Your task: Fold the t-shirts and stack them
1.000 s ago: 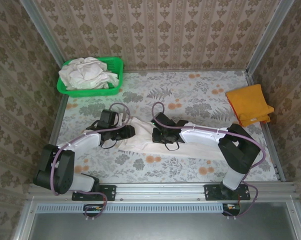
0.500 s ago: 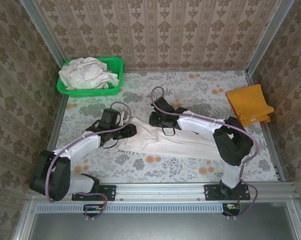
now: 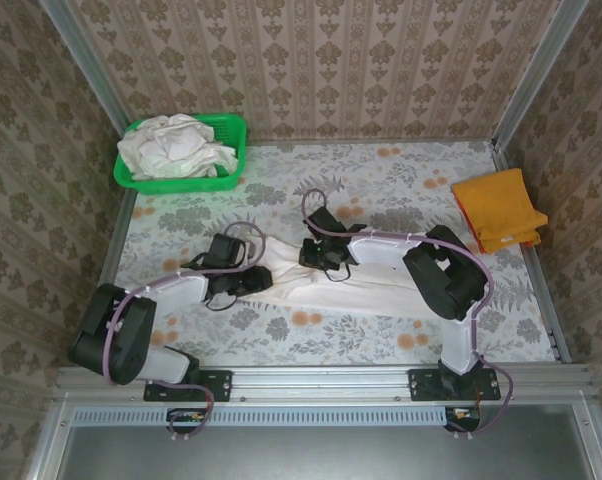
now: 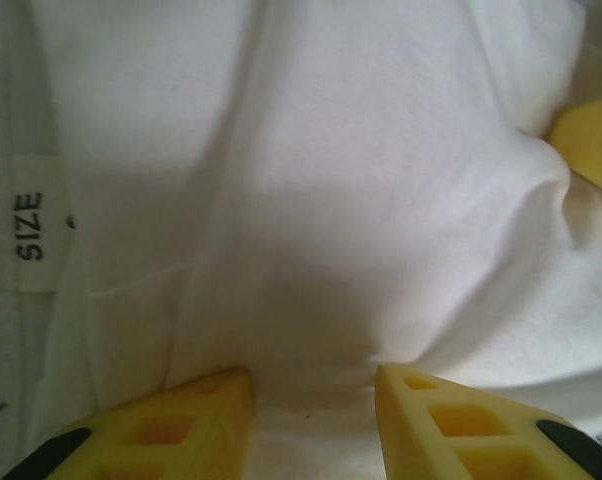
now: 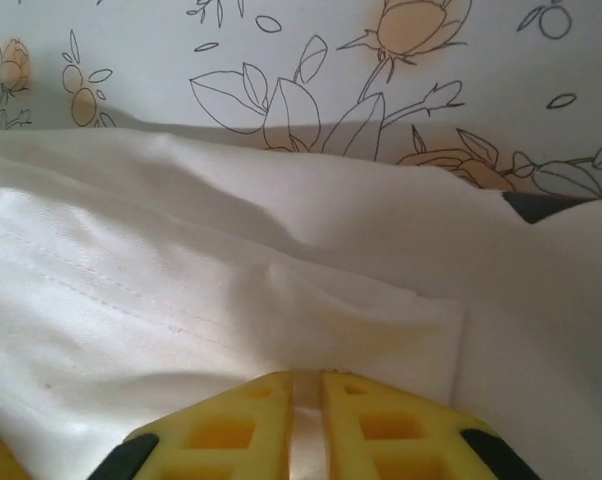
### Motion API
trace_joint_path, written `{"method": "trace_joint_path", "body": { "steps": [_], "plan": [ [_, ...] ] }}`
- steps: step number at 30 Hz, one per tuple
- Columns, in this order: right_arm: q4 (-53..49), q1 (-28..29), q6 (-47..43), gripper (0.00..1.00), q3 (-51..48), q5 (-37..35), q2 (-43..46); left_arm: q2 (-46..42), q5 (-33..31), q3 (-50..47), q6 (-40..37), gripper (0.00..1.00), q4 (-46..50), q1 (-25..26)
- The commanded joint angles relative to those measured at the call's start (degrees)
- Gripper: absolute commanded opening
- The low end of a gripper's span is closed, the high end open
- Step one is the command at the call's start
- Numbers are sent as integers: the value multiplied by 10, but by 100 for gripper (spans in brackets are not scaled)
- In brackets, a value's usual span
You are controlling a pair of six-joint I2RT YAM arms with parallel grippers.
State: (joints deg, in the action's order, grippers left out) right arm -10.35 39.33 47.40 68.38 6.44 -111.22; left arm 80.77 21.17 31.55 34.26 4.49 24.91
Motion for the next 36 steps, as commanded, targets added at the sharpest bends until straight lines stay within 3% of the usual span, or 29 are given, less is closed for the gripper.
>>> {"method": "trace_joint_path", "body": {
  "steps": [1, 6, 9, 13, 25, 32, 36],
  "plan": [
    [-14, -20, -37, 36, -19, -17, 54, 50, -26, 44, -44, 40, 10, -25],
    [-14, -80, -77, 68, -78, -57, 143, 169, -49, 186, -136, 42, 60, -49],
    [-18, -129, -91, 77, -124, -54, 190, 256, -68, 298, -184, 45, 105, -57],
    [-32, -166, -112, 78, -177, -59, 249, 376, -67, 456, -220, 47, 168, -62],
    [-65, -177, -120, 75, -273, -80, 311, 638, -3, 852, -215, 53, 308, -64],
    [-69, -176, -122, 75, -293, -30, 311, 668, 37, 929, -203, 60, 322, -58],
    [-59, -168, -122, 75, -314, -7, 311, 627, 26, 920, -201, 76, 315, -57]
  ]
}}
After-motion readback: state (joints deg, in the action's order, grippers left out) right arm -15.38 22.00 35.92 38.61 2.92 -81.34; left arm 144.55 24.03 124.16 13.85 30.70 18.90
